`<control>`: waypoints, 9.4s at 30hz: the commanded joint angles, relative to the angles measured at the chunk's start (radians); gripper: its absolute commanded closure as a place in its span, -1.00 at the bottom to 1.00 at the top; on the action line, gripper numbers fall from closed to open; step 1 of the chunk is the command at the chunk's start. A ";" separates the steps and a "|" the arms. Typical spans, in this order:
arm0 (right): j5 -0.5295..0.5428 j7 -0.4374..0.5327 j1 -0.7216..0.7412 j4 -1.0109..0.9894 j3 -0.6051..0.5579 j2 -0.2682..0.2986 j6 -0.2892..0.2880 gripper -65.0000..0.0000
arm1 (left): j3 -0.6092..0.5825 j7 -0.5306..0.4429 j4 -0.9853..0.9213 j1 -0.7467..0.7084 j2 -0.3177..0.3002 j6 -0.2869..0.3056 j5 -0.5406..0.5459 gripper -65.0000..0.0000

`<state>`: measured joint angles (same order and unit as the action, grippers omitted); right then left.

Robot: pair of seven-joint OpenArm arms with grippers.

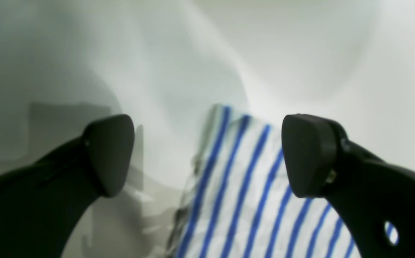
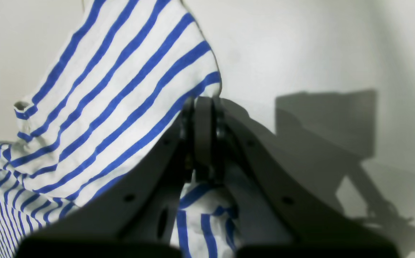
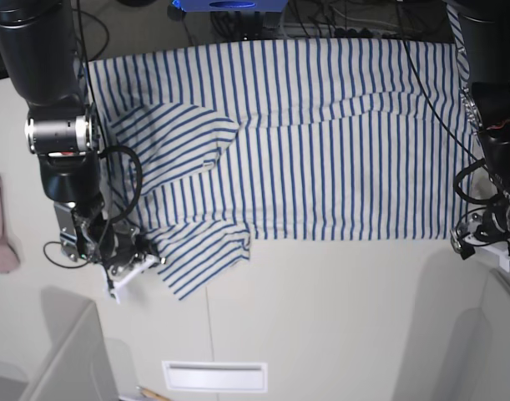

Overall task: Fold the T-shirt properly
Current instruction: 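Grasp the hem corners with both grippers and lift them, then fold the hem over toward the collar with both grippers, halving the shirt, then hold the folded edge with both grippers and pull it taut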

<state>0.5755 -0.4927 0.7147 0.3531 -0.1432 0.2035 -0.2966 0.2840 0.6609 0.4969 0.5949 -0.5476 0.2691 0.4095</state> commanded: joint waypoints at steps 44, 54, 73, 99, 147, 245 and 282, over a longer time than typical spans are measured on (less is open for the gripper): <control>-0.033 -0.001 0.029 0.088 0.000 0.009 0.017 1.00 | -0.002 -0.059 0.139 0.009 0.036 0.003 0.001 1.00; -0.030 0.006 0.024 0.202 0.001 0.009 0.017 1.00 | -0.002 -0.059 0.141 0.029 0.034 0.003 0.001 1.00; -0.027 0.006 0.007 0.232 0.003 0.037 0.018 1.00 | -0.010 -0.031 0.219 0.018 -0.010 0.005 -0.001 1.00; -0.027 -0.151 -0.234 0.636 0.141 0.052 0.018 1.00 | 0.148 0.101 0.563 -0.235 -0.001 0.005 0.009 1.00; -0.025 -0.556 -0.743 1.463 0.548 -0.068 0.018 1.00 | 0.320 0.345 1.178 -0.652 0.044 0.009 0.010 1.00; 0.064 -0.608 -1.022 1.566 0.426 -0.071 0.015 1.00 | 0.493 0.383 1.411 -0.993 0.212 0.009 -0.111 1.00; 0.070 -0.504 -0.820 1.467 0.360 -0.023 0.018 1.00 | 0.507 0.492 1.253 -0.636 0.261 0.029 -0.090 1.00</control>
<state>0.6312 -1.0096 -0.1135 1.8023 0.2134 0.1753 -0.2756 0.7834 1.1652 1.7294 -0.0471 -0.2680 0.2951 0.3122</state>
